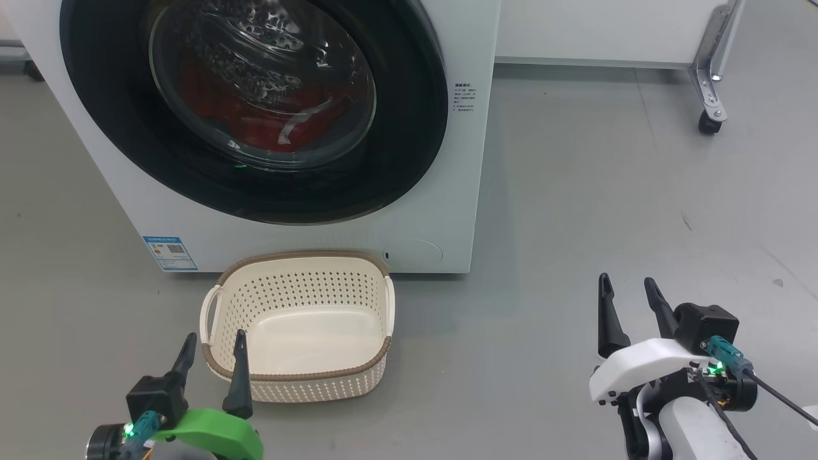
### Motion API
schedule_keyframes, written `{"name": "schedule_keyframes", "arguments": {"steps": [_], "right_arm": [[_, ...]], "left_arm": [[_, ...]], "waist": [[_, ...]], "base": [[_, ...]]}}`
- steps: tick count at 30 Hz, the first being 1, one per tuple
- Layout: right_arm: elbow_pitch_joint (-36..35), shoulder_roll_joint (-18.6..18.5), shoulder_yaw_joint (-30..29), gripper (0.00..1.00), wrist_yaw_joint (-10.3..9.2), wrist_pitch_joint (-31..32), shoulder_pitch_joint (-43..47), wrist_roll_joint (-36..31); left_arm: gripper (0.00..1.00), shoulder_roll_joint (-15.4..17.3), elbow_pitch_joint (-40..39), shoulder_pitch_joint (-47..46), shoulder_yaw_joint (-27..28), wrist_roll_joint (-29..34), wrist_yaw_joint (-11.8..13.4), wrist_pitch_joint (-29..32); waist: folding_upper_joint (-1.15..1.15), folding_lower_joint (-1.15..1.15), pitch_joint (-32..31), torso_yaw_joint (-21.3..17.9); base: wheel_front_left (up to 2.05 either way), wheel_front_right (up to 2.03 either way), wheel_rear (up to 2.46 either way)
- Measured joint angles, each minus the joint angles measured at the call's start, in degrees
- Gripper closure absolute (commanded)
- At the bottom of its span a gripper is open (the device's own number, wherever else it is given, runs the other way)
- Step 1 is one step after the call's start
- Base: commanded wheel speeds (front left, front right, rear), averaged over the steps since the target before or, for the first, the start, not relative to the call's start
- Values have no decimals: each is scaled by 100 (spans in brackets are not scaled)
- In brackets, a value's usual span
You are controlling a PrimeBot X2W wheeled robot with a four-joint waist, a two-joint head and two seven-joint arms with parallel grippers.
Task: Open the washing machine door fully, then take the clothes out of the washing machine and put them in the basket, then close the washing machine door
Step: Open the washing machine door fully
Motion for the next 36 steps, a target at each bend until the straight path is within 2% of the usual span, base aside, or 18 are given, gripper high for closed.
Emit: {"name": "schedule_keyframes", "arguments": {"steps": [13,14,15,16,27,36], "right_arm": [[24,-75,37,0,1,-7,-48,-40],[13,-91,38,61,1,-7,-62,-40],[-3,-99,40,61,1,-7,-84,-45],[-32,-100,44,100,2,-8,-116,-51],[-420,-66,-233,100,145,-4,-733,269],[-831,97,-880,100,324,355,-1517,1638]], "left_arm": [[0,-1,19,-34,-68,-31,1,0],[0,-2,9,-46,-83,-31,1,0],[0,-3,-5,-59,-89,-31,1,0],[0,-3,-14,-84,-88,-31,2,0],[0,-7,-181,-433,-192,-74,16,0],[0,-14,-375,-820,-323,-180,-10,0]], "waist": [[0,0,52,43],[0,0,76,52],[0,0,105,60],[0,0,137,71],[0,0,653,271],[0,0,1245,522]], "base": [[0,0,0],[0,0,0],[0,0,0],[0,0,0],[0,0,0],[0,0,0]]}}
